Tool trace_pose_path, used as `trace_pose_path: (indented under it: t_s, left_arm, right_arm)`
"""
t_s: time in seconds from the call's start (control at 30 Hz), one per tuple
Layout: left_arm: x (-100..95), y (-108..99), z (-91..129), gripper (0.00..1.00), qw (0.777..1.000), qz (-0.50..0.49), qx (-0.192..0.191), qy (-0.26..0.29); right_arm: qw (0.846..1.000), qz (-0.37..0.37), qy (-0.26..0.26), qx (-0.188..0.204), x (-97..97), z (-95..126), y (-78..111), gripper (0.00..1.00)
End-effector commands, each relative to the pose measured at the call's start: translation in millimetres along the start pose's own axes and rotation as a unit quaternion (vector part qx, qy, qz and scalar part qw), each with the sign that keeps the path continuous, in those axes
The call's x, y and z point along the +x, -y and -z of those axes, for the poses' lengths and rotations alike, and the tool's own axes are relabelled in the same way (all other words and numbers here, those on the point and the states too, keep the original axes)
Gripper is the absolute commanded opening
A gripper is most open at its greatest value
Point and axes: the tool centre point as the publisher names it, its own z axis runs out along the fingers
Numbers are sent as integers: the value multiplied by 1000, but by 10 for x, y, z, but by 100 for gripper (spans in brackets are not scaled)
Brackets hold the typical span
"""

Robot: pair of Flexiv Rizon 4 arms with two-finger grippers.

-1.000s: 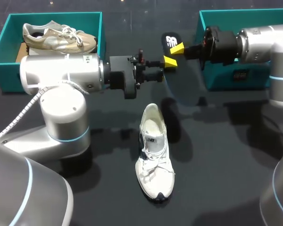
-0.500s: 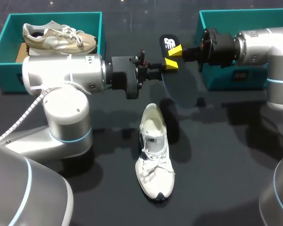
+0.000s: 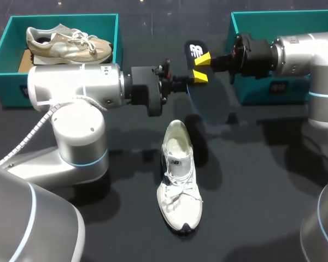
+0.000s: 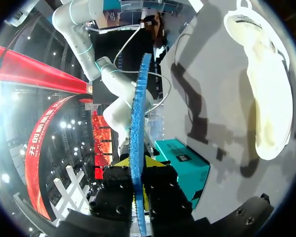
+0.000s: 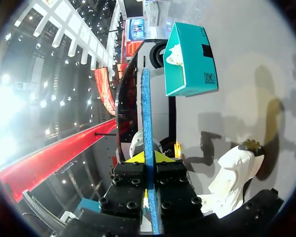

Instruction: Take the shoe out of the shoebox, open the shoe tongue, remove and reinsert the insole, then place the shoe into the shoebox

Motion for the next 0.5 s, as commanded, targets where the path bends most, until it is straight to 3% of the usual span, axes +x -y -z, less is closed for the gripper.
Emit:
trace_pose_path:
  t_s: [0.03, 0.23, 0.27, 0.3, 0.33, 0.5]
  left_arm:
    - [-3, -1, -40, 0, 1000, -2, -1, -3]
    - [0, 5, -27, 0, 1000, -4, -1, -3]
    - [-2, 9, -15, 0, 1000, -4, -1, -3]
    - [-6, 15, 5, 0, 1000, -5, -1, -4]
    - [-10, 21, 27, 0, 1000, -6, 0, -4]
    - [-19, 45, 242, 0, 1000, -12, -3, -10]
  right_arm:
    - [1000, -1, 2, -1, 6, -8, 16, 0]
    - [1000, 1, -4, -4, 2, -12, 25, 0]
    - [1000, 1, -5, -4, 3, -9, 30, 36]
    - [1000, 3, -7, -5, 7, -3, 37, 84]
    - [1000, 6, -10, -7, 12, 5, 46, 100]
    - [1000, 13, -11, 1, 33, 70, 125, 100]
